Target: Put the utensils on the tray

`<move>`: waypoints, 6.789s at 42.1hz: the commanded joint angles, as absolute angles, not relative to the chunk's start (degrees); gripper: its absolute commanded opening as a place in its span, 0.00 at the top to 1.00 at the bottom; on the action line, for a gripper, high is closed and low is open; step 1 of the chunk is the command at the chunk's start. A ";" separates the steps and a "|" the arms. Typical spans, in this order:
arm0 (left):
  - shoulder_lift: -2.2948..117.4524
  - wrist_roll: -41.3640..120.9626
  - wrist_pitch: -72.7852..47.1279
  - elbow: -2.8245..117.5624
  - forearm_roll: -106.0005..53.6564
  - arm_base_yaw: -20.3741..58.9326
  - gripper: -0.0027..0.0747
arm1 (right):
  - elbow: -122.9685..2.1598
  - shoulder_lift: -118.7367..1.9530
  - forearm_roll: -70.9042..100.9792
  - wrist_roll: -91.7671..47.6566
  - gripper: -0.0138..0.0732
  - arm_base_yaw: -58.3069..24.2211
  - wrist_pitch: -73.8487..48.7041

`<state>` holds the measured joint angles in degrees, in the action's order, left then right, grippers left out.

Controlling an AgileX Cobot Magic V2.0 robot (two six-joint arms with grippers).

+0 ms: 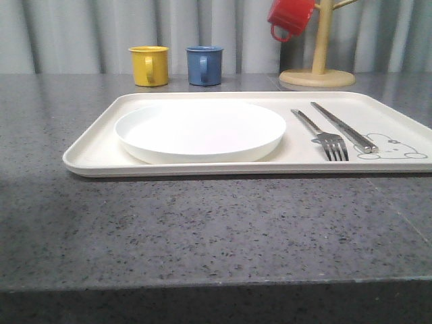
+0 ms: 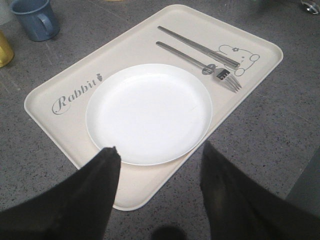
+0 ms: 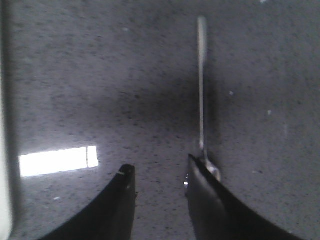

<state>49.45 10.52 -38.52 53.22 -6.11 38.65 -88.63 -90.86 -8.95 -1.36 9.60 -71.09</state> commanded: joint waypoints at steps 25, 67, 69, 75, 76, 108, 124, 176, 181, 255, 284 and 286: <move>49.22 9.99 -34.10 54.81 -6.46 39.21 0.49 | -89.85 -102.87 0.00 -12.13 0.51 21.86 -73.61; 49.22 9.99 -34.10 54.81 -6.46 39.21 0.49 | -92.14 -98.12 15.48 -12.13 0.92 8.76 -76.92; 49.22 9.99 -34.10 54.81 -6.46 39.21 0.49 | -92.14 -98.02 15.62 -12.13 0.92 5.62 -76.92; 49.22 9.99 -34.10 54.81 -6.46 39.21 0.49 | -92.05 -99.10 15.50 -7.91 0.92 -1.35 -76.21; 49.22 9.99 -34.10 54.81 -6.46 39.21 0.49 | -92.05 -99.45 15.37 -6.60 0.92 -1.95 -75.86; 49.22 9.99 -34.10 54.81 -6.46 39.21 0.49 | -92.05 -104.65 9.66 4.02 0.51 -2.97 -72.15; 49.22 9.99 -34.10 54.81 -6.46 39.21 0.49 | -91.96 -87.99 9.22 -4.95 0.46 -8.55 -69.43; 49.22 9.99 -34.34 54.81 -6.46 39.21 0.57 | -43.38 -26.93 6.14 -6.59 0.59 -22.94 -48.03; 49.22 9.99 -34.34 54.81 -6.46 39.21 0.79 | -43.38 -26.93 6.14 -6.59 0.84 -22.94 -47.37; 0.72 10.12 5.78 -0.84 -4.66 -1.57 0.99 | -43.38 -26.93 6.50 -6.54 0.92 -22.94 -47.89; -1.46 10.12 6.19 -0.84 -4.66 -0.62 0.99 | -43.38 -26.93 6.50 -6.54 0.92 -22.94 -48.07; -1.46 10.12 6.19 -0.84 -4.66 -0.62 0.99 | -43.38 -26.93 6.50 -6.54 0.92 -22.94 -48.07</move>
<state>-0.21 10.52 1.54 -0.16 -4.20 -1.12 -42.03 -26.64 6.42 -6.26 -22.76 -51.57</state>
